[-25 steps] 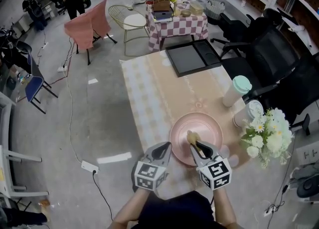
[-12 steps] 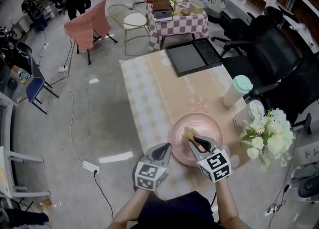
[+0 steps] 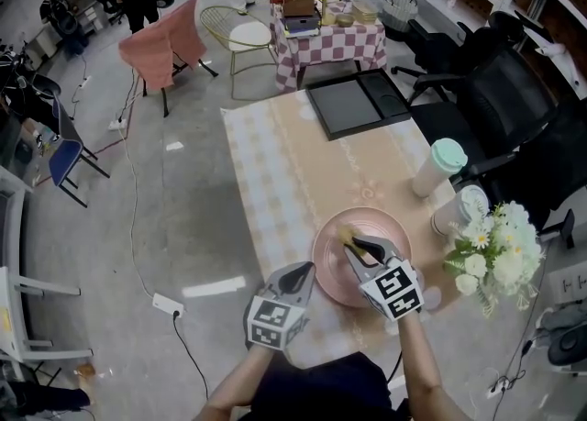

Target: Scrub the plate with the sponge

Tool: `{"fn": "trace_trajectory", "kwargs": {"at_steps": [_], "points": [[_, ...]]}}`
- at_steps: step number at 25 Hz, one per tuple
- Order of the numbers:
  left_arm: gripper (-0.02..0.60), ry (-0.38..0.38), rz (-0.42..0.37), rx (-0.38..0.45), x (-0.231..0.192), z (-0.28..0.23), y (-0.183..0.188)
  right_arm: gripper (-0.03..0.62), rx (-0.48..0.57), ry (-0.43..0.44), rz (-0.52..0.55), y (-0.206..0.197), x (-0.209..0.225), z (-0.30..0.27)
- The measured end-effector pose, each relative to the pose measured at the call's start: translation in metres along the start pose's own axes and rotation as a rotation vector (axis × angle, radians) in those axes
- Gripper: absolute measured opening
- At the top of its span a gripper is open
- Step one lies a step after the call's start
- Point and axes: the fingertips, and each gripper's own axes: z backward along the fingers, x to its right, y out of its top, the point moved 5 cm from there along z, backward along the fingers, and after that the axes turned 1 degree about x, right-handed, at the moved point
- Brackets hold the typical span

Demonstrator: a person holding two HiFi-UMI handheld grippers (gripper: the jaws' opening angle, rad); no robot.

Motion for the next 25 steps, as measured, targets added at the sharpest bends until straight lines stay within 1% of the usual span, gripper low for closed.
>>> {"fn": "trace_trajectory", "kwargs": {"at_steps": [3, 6, 13, 20, 25], "points": [[0.012, -0.001, -0.004, 0.007, -0.002, 0.0, 0.001, 0.06, -0.001, -0.004, 0.018, 0.001, 0.005, -0.009], [0.012, 0.001, -0.007, 0.012, -0.005, 0.0, 0.002, 0.06, -0.01, -0.008, 0.013, 0.0, 0.01, -0.017], [0.012, 0.018, -0.003, -0.011, -0.015, 0.003, -0.002, 0.06, -0.049, -0.021, 0.049, -0.007, 0.011, -0.035], [0.012, 0.026, -0.007, -0.03, -0.02, 0.004, -0.006, 0.06, -0.063, -0.01, 0.017, -0.014, 0.013, -0.046], [0.012, 0.023, -0.007, -0.025, -0.02, 0.005, -0.006, 0.06, -0.079, -0.037, -0.028, -0.02, 0.021, -0.053]]}}
